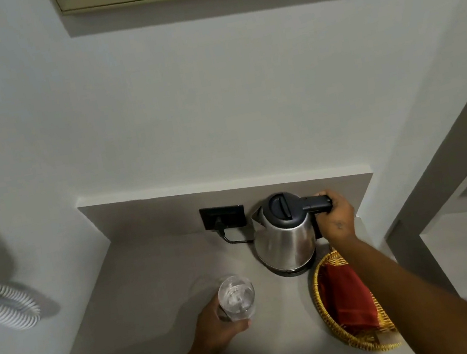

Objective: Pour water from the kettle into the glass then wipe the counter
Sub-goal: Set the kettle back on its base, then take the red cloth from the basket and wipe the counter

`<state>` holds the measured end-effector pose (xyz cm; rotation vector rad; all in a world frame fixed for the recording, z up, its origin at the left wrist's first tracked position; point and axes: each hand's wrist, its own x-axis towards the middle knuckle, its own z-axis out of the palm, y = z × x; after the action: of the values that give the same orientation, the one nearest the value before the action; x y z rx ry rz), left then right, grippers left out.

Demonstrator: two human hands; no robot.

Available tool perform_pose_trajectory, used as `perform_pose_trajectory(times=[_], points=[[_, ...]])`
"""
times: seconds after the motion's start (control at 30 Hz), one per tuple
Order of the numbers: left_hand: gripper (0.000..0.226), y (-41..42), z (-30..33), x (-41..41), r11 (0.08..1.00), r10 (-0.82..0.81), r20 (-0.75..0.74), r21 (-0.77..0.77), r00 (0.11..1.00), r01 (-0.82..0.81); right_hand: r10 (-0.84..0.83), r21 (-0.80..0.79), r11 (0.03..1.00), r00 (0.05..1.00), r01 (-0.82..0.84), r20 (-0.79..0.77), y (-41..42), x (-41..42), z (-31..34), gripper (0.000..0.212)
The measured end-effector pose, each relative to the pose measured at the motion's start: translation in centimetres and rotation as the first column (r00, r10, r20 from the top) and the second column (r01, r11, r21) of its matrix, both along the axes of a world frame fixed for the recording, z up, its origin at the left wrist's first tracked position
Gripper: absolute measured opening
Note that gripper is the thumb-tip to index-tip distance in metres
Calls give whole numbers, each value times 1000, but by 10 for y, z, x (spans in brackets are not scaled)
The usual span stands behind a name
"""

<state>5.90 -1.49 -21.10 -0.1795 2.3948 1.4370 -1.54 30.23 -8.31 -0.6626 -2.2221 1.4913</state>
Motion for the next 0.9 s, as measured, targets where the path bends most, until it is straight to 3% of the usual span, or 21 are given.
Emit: perform_pose_trajectory(times=[0.2, 0.33, 0.43, 0.5, 0.57, 0.63, 0.73, 0.9], points=[[67, 0, 3, 1, 1000, -10, 12, 7, 1000, 9, -35, 25, 999, 999, 35, 20, 7, 5, -2, 34], [70, -1, 6, 4, 999, -53, -18, -9, 998, 53, -180, 158, 974, 976, 161, 121, -5, 39, -19, 58], [74, -4, 6, 9, 992, -129, -107, -31, 986, 126, -188, 321, 944, 923, 76, 335, -24, 89, -65, 69], [74, -5, 12, 12, 983, -177, -189, -87, 966, 163, -199, 417, 908, 835, -40, 514, -32, 111, -93, 68], [77, -5, 16, 10, 975, -206, -288, -146, 935, 169, -209, 468, 877, 791, -109, 575, -32, 120, -108, 66], [81, -8, 13, 8, 948, -277, -353, -254, 894, 194, -216, 492, 861, 786, -126, 580, -28, 121, -112, 64], [105, -13, -1, 11, 852, -394, -292, -473, 872, 227, -223, 528, 836, 784, -152, 579, -24, 123, -119, 58], [111, -14, -13, 20, 797, -412, -337, -584, 847, 155, -124, 501, 845, 843, -187, 523, -24, 122, -108, 49]])
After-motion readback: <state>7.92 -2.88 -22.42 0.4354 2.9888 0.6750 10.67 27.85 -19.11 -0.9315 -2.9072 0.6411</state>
